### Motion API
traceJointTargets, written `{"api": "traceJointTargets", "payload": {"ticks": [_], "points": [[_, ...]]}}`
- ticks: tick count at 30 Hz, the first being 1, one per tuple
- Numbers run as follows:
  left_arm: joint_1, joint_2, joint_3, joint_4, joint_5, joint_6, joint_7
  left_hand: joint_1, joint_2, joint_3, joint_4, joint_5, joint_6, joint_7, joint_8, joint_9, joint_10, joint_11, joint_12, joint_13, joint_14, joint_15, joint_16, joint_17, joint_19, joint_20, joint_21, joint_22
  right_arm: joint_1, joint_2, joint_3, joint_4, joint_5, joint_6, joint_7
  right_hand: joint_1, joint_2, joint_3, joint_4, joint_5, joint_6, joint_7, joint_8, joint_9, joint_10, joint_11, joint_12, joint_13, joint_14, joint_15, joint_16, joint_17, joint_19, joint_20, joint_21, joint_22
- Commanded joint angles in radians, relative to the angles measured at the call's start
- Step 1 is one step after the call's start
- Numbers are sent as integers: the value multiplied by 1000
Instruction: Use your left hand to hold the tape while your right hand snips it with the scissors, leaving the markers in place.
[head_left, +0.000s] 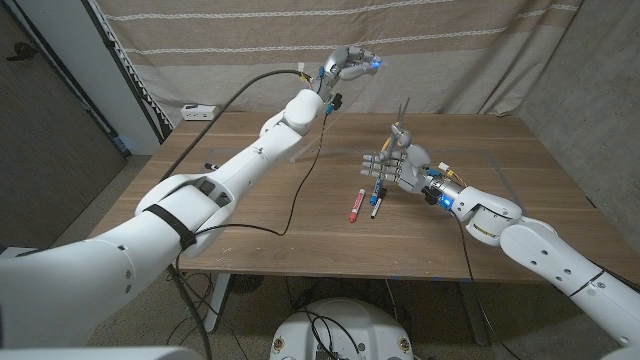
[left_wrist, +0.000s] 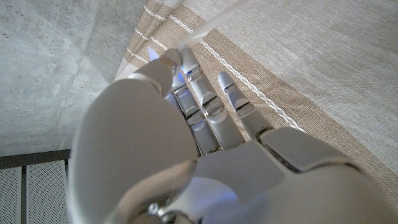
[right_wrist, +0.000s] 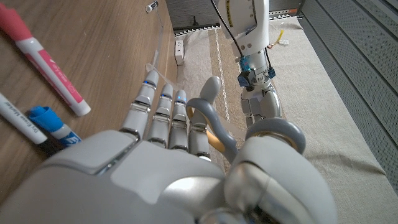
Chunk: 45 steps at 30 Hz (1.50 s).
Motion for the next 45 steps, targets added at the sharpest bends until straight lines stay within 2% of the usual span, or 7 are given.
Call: {"api": "traceJointTargets", "payload": {"ticks": [1, 10, 12, 18, 45], "points": [[-25, -16, 9, 31, -8, -10, -25, 12, 5, -4, 0, 8, -5, 1, 7, 3, 1, -7, 6, 2, 6, -8, 4, 53, -6, -132, 4, 2, 0, -10, -10, -9, 0, -18, -3, 15, -2, 0, -10, -1, -6, 37, 0, 4, 3, 5, 1, 3, 2, 8, -5, 2, -9, -2, -5, 2], [-53, -36, 8, 72, -39, -3, -69, 12, 6, -6, 0, 8, -5, 2, 9, 3, 2, -7, 6, 4, 6, -8, 3, 54, -6, -132, 6, 2, 28, -5, -40, 3, -2, -38, 21, 20, 0, 2, -12, -1, -6, 36, -1, 3, 3, 4, 1, 3, 1, 11, -5, 2, -17, -2, -8, 1], [-56, -43, -1, 77, -72, 8, -107, 12, 6, -7, 0, 8, -5, 2, 9, 3, 1, -7, 5, 3, 5, -8, 3, 54, -6, -132, 6, 2, 33, -7, -44, 3, -7, -40, 22, 19, -2, 1, -11, -2, -8, 37, -3, 2, 1, 4, 0, 3, 1, 11, -5, 2, -18, -2, -8, 1], [-63, -46, 5, 81, -71, 3, -113, 13, 6, -8, 0, 8, -5, 1, 9, 3, 2, -6, 6, 4, 5, -8, 3, 54, -7, -131, 7, 2, 44, -6, -54, 7, -6, -50, 27, 16, -5, -2, -10, -3, -9, 37, -3, 4, -1, 4, 0, 3, 0, 11, -5, 2, -20, -2, -8, 1], [-46, -44, 24, 25, -69, 12, -143, 14, 9, -15, 1, 8, -3, 1, 11, 0, 0, -7, 4, 6, 5, -8, 2, 56, -8, -131, 12, 2, 60, -10, -75, 5, -8, -65, 46, 15, -2, -1, -8, -6, -7, 36, -3, 7, -3, 2, 0, 3, -1, 9, -4, 2, -21, -2, -7, 1]]}}
